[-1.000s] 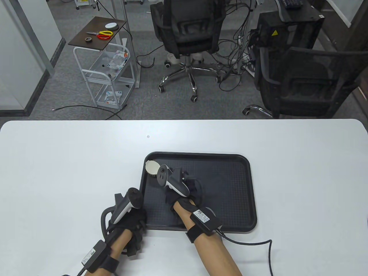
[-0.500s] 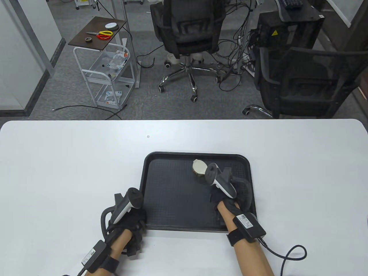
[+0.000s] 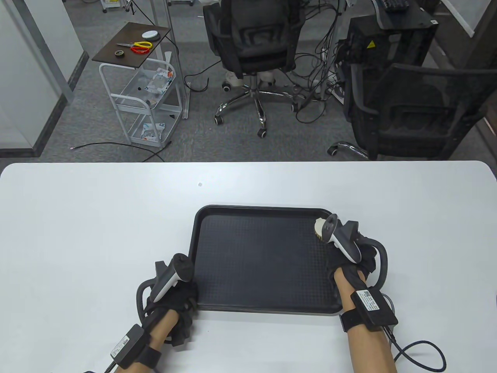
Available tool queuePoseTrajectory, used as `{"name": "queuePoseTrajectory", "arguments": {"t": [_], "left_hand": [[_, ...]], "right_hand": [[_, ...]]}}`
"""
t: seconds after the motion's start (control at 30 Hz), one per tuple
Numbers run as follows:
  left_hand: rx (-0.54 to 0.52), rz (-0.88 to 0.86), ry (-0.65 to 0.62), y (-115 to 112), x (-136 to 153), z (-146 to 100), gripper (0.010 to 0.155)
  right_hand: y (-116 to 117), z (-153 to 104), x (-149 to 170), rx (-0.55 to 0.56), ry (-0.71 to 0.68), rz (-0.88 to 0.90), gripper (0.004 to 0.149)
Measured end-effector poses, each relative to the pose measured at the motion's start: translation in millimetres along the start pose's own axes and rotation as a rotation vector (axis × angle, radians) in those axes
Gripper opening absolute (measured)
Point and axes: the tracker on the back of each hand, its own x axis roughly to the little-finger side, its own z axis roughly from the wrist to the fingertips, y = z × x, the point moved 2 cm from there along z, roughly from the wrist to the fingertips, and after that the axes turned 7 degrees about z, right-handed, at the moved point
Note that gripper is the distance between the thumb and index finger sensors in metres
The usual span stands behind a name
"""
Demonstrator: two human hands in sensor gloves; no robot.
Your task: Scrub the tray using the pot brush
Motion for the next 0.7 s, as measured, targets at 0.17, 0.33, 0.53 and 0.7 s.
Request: {"name": "queuePoseTrajectory", "arguments": {"t": [0.17, 0.33, 0.53, 0.7], "left_hand": [[0.003, -0.001, -0.001, 0, 0, 0, 0.076], [0.003, 0.001, -0.001, 0, 0, 0, 0.076], [0.002, 0.003, -0.002, 0, 0, 0, 0.076], [0.003, 0.002, -0.003, 0, 0, 1, 0.076]], "right_hand": [[-19, -31, -61, 0.056, -0.178, 0.095, 0.054], [-9, -61, -124, 0.033, -0.339, 0.135, 0.055], [22, -76, -176, 0.0, -0.423, 0.114, 0.055], [41, -83, -191, -0.013, -0.463, 0.097, 0.055]]}}
